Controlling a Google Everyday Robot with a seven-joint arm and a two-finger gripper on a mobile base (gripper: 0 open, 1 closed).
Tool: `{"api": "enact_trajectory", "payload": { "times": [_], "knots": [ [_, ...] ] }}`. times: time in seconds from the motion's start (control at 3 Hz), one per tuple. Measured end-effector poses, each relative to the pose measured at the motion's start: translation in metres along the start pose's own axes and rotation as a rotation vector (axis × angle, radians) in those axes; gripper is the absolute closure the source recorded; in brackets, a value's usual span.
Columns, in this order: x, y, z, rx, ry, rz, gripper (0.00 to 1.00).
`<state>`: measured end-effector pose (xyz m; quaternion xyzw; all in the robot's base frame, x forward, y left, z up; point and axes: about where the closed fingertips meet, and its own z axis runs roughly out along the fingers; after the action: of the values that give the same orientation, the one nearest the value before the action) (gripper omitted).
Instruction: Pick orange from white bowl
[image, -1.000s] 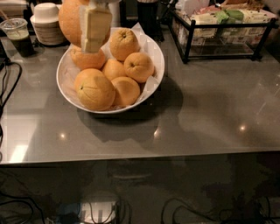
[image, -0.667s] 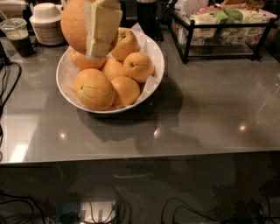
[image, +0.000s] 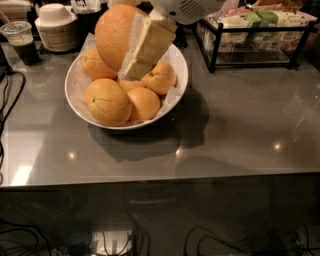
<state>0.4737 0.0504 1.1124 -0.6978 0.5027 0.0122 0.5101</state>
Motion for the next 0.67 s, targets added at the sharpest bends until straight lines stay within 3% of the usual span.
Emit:
{"api": "enact_trajectory", "payload": {
  "times": [0.33, 0.67],
  "knots": [
    [0.023, 0.009, -0.007, 0.061, -0.046, 0.057, 1.00],
    [0.005, 0.006, -0.013, 0.075, -0.096, 0.056, 1.00]
  ]
}}
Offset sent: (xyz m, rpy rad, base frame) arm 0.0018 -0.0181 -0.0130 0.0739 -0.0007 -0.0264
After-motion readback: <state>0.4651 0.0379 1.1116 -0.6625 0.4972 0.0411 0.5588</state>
